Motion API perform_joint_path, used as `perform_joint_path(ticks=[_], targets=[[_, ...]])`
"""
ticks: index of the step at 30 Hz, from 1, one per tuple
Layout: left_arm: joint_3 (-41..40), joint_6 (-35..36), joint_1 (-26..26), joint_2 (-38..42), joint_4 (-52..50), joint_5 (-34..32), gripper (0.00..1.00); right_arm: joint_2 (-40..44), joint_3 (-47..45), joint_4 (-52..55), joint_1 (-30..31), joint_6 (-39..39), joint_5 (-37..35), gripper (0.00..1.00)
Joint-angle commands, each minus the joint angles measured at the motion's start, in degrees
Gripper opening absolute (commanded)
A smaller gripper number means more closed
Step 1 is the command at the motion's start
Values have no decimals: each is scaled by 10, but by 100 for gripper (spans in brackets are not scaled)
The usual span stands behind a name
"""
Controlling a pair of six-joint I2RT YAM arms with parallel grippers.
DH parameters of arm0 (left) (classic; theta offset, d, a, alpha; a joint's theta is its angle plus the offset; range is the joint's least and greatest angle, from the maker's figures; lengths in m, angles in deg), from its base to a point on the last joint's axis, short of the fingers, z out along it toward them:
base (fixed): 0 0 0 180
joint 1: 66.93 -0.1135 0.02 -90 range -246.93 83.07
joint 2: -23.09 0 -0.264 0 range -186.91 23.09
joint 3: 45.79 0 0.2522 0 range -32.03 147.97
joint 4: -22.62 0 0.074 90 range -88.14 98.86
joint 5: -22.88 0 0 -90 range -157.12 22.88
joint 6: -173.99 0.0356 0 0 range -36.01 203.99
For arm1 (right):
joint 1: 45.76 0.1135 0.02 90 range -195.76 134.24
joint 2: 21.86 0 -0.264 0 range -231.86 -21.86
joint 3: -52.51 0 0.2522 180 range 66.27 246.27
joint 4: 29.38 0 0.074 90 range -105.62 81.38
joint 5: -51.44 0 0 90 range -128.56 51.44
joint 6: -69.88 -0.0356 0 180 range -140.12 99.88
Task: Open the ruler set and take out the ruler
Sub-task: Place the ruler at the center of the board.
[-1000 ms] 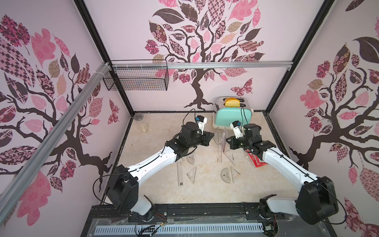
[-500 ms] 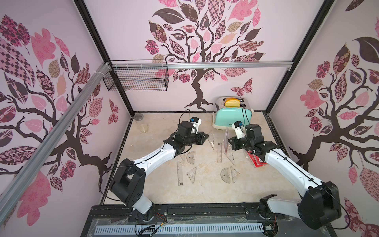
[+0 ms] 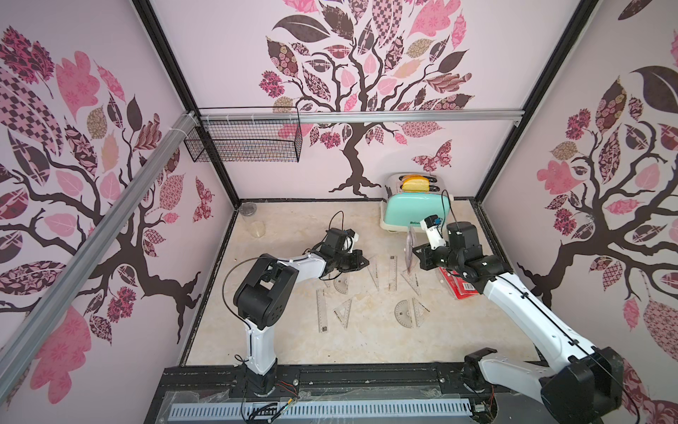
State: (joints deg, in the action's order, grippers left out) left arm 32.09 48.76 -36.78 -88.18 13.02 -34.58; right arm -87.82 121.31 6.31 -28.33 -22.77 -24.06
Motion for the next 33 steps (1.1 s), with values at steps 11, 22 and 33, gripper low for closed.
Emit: perform_joint_path(ticks=[11,22,33], targets=[[49,-28,-1,-67,33,42,0,7,20,7,-3,8,-6,0],[41,-30,-1,-83,33,15,6,10,16,7,-3,8,-6,0],[45,-18,-3,-79,7,5,26,11,16,6,-2,8,-9,0]])
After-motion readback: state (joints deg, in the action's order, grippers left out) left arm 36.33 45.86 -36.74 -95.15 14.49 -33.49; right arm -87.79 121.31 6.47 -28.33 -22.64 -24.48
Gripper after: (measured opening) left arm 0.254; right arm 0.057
